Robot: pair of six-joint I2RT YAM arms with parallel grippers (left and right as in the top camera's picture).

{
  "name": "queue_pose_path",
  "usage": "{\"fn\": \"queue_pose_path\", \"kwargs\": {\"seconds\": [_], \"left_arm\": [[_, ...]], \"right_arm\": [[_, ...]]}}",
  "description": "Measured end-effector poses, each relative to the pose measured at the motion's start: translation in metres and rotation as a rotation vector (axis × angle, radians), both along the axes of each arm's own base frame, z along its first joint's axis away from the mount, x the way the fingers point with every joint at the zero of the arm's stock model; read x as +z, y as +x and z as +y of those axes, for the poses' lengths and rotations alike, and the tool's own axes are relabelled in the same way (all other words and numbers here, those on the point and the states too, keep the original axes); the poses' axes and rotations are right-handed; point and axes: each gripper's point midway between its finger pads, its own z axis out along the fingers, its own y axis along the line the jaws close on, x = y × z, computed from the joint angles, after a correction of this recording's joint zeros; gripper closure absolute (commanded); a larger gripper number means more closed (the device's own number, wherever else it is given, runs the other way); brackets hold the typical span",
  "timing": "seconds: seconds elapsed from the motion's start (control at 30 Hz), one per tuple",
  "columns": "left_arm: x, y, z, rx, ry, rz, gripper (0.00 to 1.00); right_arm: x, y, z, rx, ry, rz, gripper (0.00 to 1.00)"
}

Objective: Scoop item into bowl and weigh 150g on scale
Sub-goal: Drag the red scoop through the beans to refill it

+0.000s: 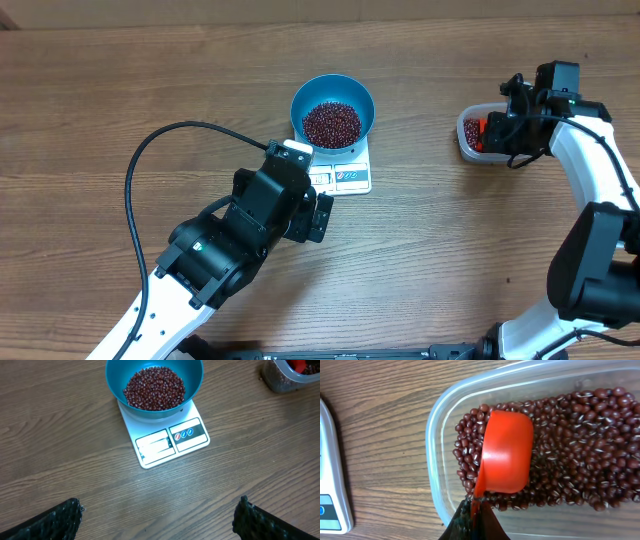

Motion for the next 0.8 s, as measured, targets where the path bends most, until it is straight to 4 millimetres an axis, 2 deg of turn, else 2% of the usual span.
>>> {"fn": "queue_pose_path", "kwargs": {"seconds": [0.8], "left_arm": [[0.0,0.0,0.0,0.0,0.0,0.0,0.01]], "right_arm": [[0.0,0.0,-0.009,-0.006,0.11,-0.021,0.96]]}}
